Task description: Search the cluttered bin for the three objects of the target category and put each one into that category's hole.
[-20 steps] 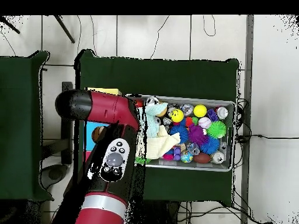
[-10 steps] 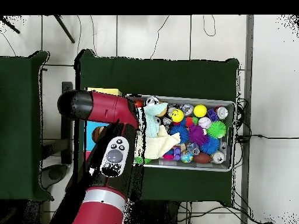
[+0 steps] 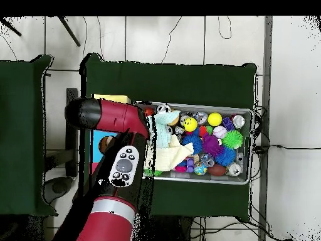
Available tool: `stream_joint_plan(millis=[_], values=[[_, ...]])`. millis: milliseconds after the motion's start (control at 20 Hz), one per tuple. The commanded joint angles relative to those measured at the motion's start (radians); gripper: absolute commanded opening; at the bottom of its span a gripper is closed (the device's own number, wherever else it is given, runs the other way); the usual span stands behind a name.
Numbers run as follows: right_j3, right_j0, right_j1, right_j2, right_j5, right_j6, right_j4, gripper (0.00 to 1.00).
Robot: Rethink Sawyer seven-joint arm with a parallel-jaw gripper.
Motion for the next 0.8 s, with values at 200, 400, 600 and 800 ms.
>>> stream_joint_plan(millis=[200, 400, 600, 800], values=[[0.055, -0.015, -0.016, 0.094, 0.035, 0.136, 0.026, 0.0], [0.063, -0.009, -0.072, 0.09, 0.098, 0.139, 0.032, 0.0], [0.057, -0.011, -0.109, 0.083, 0.152, 0.142, 0.031, 0.0], [0.051, -0.013, -0.147, 0.075, 0.208, 0.144, 0.027, 0.0]])
